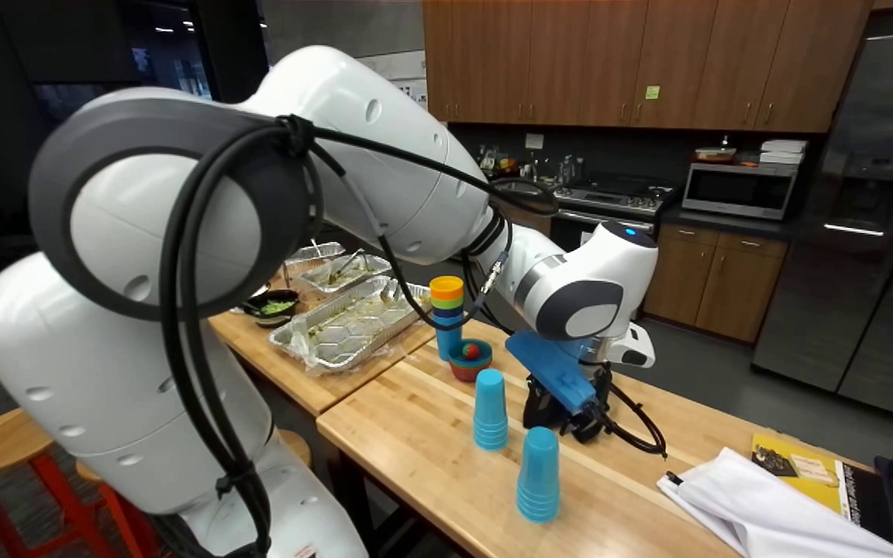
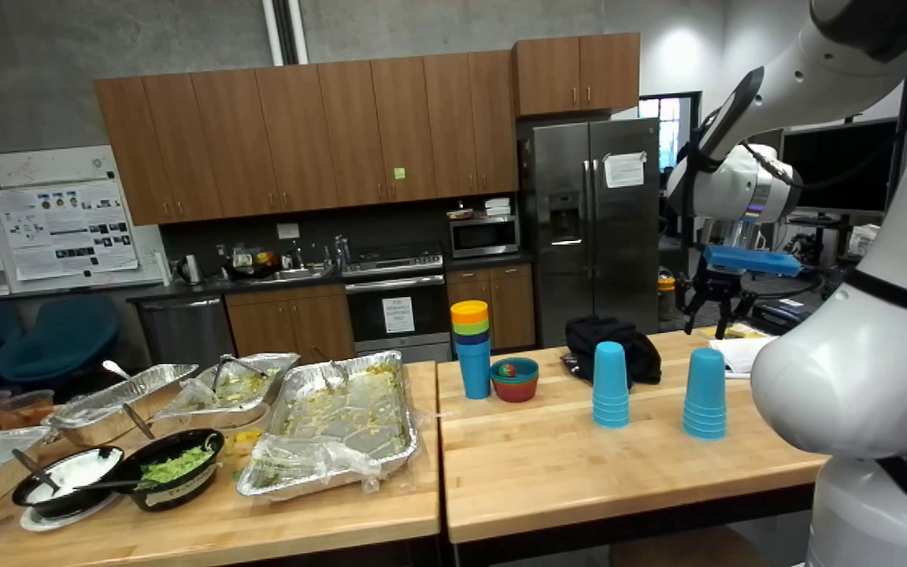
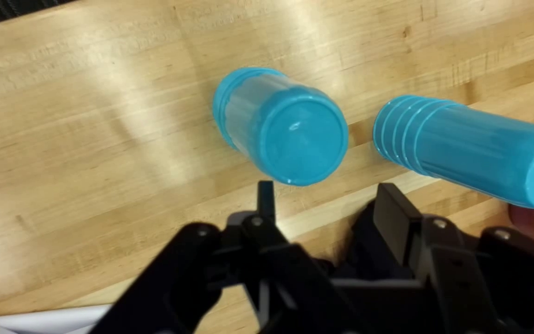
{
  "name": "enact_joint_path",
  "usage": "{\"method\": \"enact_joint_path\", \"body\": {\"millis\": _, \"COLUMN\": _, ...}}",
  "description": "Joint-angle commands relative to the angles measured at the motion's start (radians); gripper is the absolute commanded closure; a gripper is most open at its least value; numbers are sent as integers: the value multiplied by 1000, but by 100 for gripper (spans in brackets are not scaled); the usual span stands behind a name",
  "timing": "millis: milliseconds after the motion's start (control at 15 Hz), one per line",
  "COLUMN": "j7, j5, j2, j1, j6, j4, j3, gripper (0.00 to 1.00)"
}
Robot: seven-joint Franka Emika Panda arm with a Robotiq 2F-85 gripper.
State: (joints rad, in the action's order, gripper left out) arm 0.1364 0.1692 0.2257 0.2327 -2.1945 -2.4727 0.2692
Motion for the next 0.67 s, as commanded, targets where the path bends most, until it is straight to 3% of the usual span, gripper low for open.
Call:
{"method": "enact_joint_path", "body": {"millis": 0, "j7": -14, "j5": 7, "j2": 11, "j1": -1, "j6": -2, "j4": -5, "j3": -2, "gripper": 16}}
{"method": "enact_joint_path", "body": {"millis": 67, "j7": -19, "j5": 3, "j2": 13, "j1": -2, "j6": -7, "j4": -5, "j3": -4, "gripper": 66}}
{"method": "enact_joint_path", "body": {"millis": 133, "j7": -38, "j5": 6, "j2": 12, "j1": -1, "j6": 1, "j4": 2, "j3": -7, "gripper": 66}}
{"method": "enact_joint_path", "body": {"millis": 200, "j7": -10, "j5": -1, "j2": 0, "j1": -1, "j6": 1, "j4": 1, "j3": -1, "gripper": 16}}
{"method": "enact_joint_path", "body": {"millis": 267, "j7": -11, "j5": -1, "j2": 0, "j1": -1, "j6": 1, "j4": 1, "j3": -2, "gripper": 41}}
{"method": "enact_joint_path", "body": {"millis": 600, "j7": -10, "j5": -1, "j2": 0, "j1": -1, "j6": 1, "j4": 0, "j3": -2, "gripper": 41}}
